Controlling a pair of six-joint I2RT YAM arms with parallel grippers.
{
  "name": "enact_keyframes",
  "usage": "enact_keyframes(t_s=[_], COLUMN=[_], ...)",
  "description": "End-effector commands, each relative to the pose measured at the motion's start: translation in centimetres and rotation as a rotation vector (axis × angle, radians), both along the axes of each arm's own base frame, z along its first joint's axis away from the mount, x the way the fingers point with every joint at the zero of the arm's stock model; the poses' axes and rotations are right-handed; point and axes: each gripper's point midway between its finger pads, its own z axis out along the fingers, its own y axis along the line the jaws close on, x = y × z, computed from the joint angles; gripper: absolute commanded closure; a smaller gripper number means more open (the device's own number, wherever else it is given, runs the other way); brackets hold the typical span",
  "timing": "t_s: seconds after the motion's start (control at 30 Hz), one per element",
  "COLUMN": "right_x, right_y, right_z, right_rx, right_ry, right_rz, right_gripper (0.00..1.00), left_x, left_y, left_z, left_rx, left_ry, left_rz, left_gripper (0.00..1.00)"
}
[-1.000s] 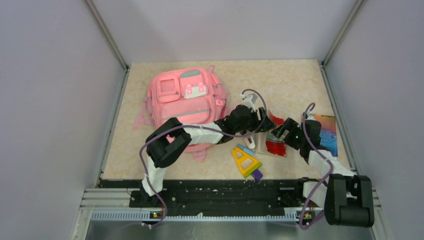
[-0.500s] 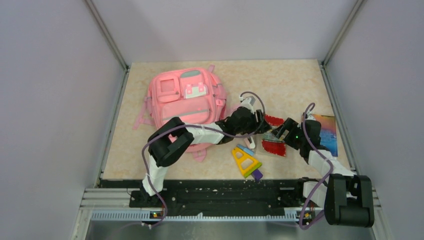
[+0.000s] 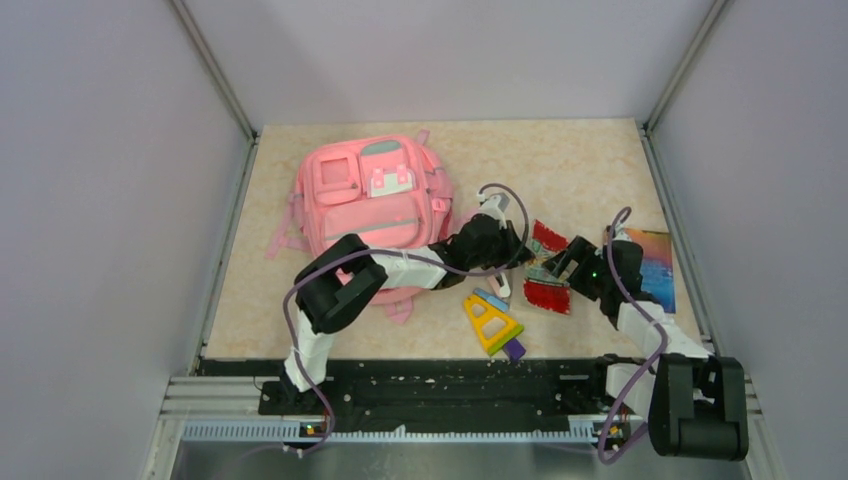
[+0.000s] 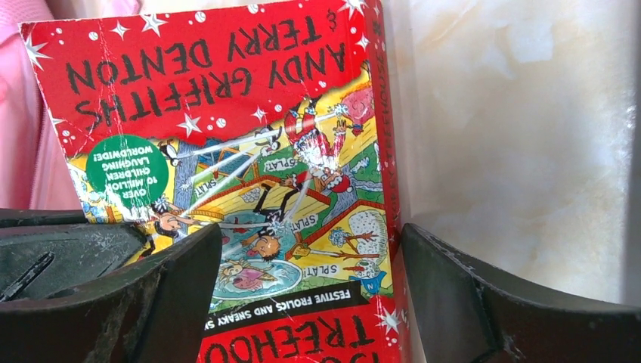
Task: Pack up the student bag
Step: Pick up the book from the center of the board.
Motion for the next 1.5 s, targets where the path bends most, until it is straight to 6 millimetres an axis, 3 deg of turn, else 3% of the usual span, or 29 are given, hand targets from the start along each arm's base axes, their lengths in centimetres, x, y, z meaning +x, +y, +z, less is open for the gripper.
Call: enact_keyframes(t_s=[0.0,0.17,0.33,0.47,0.6,0.8,0.87,1.03,1.47], right_x=[0.6,2.3,2.4,1.9,1.2,0.3,-0.2,-2.7,-4.4], right_y=[0.5,-0.9,-2.0,-1.6,-0.9,3.2,4.8,8.0,10.9], right_z=[3.2,9.9,16.1,19.8,22.3,25.0,26.8,29.1,31.5], right_rx=[0.022,-0.061,-0.125,-0.111,-0.090,0.075,0.132,0.272,0.412], right_ry=[-0.064,-0.207,-0.331,-0.414,-0.469,-0.581,-0.674,-0.800,-0.853], right_rz=[0.011,-0.024,-0.056,-0.040,-0.017,0.177,0.274,0.496,0.715], right_gripper=[0.13,0.11,0.07,0.05,0.01,0.01,0.01,0.01,0.02], left_x=[-1.8,-2.3,-2.6,-2.2,-2.0,-2.6,-2.9,-3.4,-5.9], left_y=[-1.2,-0.6,0.8,3.0,5.7,8.8,9.7,11.8,13.0], left_z=[12.1,18.2,23.5,27.0,30.0,32.9,33.5,34.8,37.0], left_rx=[-0.267,-0.373,-0.400,-0.420,-0.433,-0.461,-0.463,-0.482,-0.566], left_ry=[-0.141,-0.235,-0.362,-0.442,-0.512,-0.566,-0.580,-0.603,-0.633], left_rz=[-0.088,-0.116,-0.118,-0.083,-0.048,-0.044,-0.037,-0.006,-0.059], left_gripper=[1.00,1.00,1.00,1.00,1.00,1.00,1.00,1.00,1.00])
